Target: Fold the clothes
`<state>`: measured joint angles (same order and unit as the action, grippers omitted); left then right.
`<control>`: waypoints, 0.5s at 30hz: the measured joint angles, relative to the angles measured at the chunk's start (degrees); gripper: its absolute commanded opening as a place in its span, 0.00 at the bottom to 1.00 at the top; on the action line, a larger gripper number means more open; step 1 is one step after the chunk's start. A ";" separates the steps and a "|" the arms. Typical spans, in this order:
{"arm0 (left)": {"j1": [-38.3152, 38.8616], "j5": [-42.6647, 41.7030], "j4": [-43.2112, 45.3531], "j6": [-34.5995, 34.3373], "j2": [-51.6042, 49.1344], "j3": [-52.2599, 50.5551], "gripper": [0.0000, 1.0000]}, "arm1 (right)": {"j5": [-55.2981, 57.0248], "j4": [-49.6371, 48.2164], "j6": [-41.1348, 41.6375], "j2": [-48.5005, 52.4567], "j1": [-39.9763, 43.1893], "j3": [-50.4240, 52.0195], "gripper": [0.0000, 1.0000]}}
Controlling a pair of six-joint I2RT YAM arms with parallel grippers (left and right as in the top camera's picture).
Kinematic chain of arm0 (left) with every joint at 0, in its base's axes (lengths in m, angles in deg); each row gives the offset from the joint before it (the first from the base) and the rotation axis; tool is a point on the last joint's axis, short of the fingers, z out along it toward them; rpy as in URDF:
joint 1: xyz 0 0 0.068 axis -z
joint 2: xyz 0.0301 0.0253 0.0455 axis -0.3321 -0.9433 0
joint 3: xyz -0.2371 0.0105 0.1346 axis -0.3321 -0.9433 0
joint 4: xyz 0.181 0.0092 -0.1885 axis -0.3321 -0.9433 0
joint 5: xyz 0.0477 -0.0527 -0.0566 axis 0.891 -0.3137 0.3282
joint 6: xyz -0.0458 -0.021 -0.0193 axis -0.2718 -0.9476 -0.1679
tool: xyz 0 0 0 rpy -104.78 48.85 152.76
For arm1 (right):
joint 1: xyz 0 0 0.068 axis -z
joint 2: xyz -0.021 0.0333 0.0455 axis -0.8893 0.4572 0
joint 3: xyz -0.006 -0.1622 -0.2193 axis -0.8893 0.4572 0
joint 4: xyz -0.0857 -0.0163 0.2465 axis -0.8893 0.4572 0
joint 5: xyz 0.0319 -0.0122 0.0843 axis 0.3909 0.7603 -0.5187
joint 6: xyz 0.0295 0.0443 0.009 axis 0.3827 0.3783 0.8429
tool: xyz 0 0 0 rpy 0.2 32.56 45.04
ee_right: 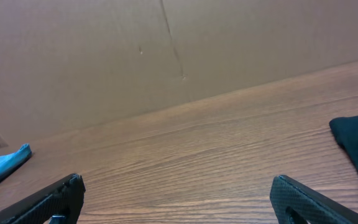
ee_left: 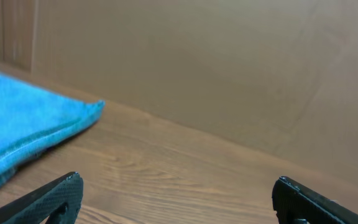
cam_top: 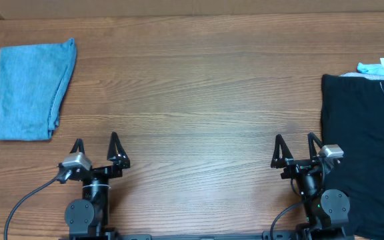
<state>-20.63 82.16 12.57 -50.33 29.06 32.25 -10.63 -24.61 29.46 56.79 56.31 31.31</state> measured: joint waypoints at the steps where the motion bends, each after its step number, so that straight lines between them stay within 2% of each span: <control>1: 0.46 -0.09 -0.04 2.47 0.31 -0.04 1.00 | 0.00 -0.02 0.02 0.00 0.00 0.00 1.00; 3: 1.29 -0.44 -1.14 8.76 0.63 -0.09 1.00 | -0.02 0.00 0.02 0.02 0.00 0.00 1.00; 8: 1.27 -0.44 -7.96 17.42 0.72 -0.28 1.00 | -0.04 0.00 0.00 0.00 0.00 0.00 1.00; 15: 1.27 -0.46 -8.22 21.29 0.72 -0.28 1.00 | 0.00 0.00 0.00 0.00 0.00 0.00 1.00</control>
<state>-19.36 81.70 4.35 -29.04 29.79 31.97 -10.63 -24.61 29.46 56.79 56.31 31.31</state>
